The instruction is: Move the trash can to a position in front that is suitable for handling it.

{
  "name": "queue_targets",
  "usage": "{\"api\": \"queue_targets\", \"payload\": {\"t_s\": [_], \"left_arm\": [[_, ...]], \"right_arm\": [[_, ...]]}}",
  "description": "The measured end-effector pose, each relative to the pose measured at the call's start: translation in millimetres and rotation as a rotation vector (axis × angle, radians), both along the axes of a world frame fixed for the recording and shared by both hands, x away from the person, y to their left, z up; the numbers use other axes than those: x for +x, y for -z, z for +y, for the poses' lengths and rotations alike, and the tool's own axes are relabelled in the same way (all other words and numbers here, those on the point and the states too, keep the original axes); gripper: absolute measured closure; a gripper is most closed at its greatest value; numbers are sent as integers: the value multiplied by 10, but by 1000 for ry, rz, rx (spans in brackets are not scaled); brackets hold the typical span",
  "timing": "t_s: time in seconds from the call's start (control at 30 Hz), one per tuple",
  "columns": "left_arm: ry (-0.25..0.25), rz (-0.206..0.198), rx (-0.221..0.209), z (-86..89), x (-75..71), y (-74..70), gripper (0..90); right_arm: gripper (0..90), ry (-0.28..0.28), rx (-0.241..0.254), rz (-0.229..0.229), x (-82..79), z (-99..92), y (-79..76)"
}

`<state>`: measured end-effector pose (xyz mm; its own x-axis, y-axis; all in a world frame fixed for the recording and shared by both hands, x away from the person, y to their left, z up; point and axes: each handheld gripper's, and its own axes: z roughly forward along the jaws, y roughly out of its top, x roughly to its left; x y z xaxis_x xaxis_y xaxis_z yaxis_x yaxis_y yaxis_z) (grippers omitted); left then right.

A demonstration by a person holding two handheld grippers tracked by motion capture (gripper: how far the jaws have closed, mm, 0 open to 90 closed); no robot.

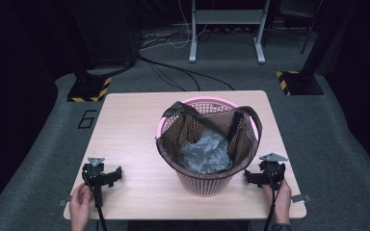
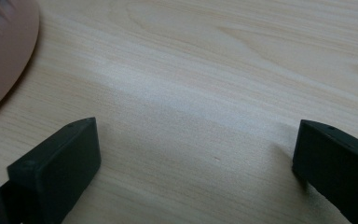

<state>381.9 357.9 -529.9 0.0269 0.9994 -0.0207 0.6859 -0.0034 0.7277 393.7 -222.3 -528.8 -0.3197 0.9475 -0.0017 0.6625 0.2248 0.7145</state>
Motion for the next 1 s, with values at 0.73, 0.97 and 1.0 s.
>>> {"api": "queue_targets", "payload": {"t_s": [0.73, 0.97, 1.0], "left_arm": [[74, 22, 11, -30, 86, 8, 3], [110, 21, 12, -42, 93, 7, 3], [112, 21, 12, -43, 94, 7, 3]], "right_arm": [[15, 15, -29, 16, -56, 69, -37], [0, -80, 72, -54, -233, 75, -87], [0, -97, 87, -68, -270, 84, -97]]}}
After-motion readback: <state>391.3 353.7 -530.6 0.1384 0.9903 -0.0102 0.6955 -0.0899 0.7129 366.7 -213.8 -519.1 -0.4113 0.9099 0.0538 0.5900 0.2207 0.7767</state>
